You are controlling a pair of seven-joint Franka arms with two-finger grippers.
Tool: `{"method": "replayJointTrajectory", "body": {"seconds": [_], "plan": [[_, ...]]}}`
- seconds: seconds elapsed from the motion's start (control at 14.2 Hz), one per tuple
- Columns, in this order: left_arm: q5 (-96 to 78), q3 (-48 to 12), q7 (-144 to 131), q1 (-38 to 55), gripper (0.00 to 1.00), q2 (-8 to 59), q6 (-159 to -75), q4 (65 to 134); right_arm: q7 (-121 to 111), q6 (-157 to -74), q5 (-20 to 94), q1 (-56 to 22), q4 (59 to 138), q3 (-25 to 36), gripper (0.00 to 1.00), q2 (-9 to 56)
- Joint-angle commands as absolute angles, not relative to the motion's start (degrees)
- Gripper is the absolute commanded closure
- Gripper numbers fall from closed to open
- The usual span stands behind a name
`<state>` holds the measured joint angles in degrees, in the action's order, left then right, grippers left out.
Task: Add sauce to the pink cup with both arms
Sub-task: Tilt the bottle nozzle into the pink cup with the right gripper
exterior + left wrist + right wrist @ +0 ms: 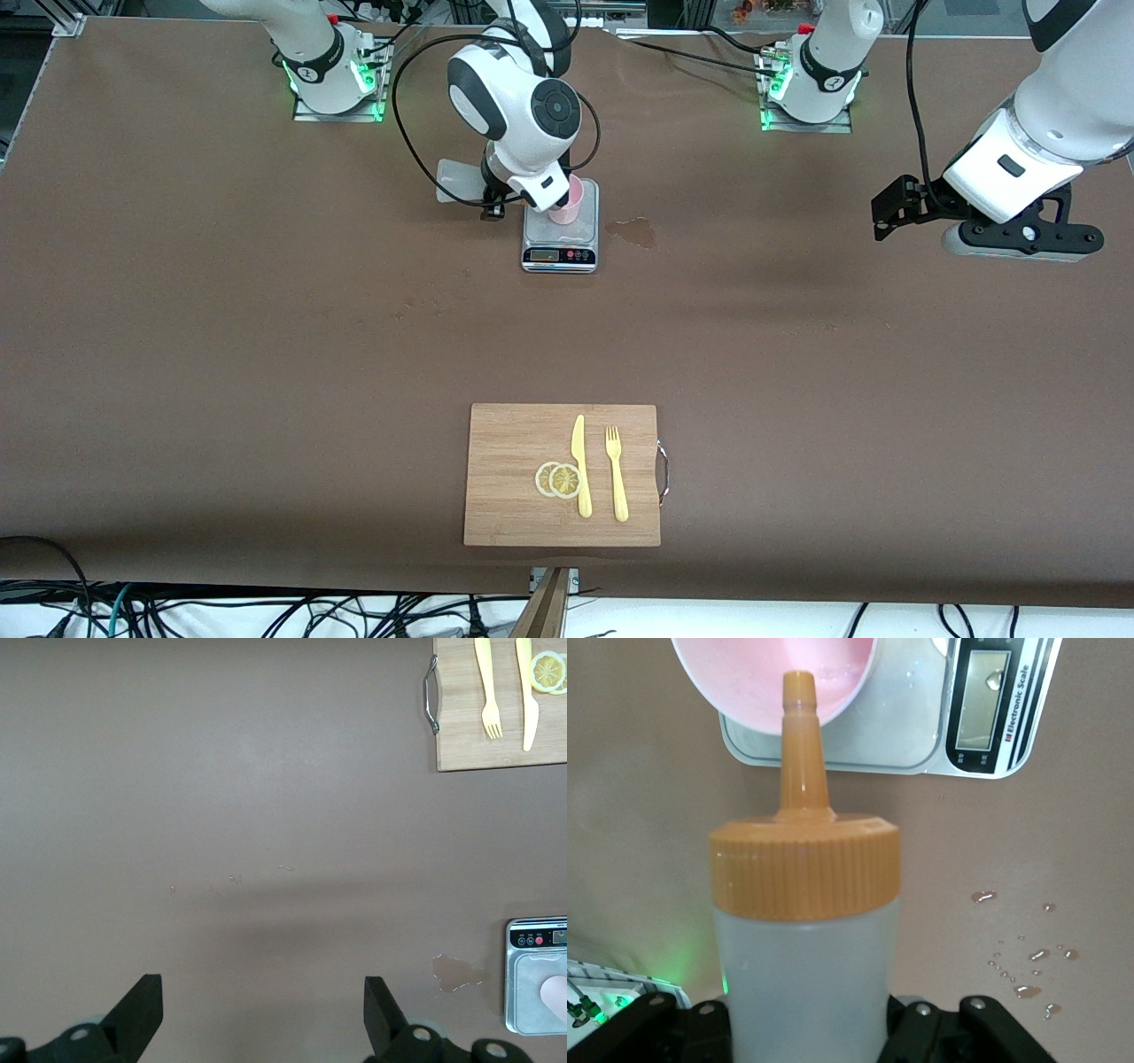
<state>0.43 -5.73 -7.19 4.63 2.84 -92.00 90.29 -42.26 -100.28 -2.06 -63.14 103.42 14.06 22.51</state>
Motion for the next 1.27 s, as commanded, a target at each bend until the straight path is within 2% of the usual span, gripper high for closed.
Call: {"method": "replayJointTrajectory", "body": {"seconds": [0.0,0.7,1.2], "plan": [[0.1,-5.7,-6.4,4.5,0.00,3.5,-91.1,88.9,-40.8,-97.4,-3.6,-64.6,99.7,14.4,0.86,24.6],[0.2,-5.7,-7.1,4.5,0.00,4.6,-91.6,89.1,-41.3,-97.4,1.7,-63.8,100.7,14.5,0.82,23.8],[0.8,-5.9,-6.9,4.7,0.00,5.2,-92.5,88.8,-52.8,-99.1,12.5,-56.3,105.2,14.5,0.82,18.5]]}}
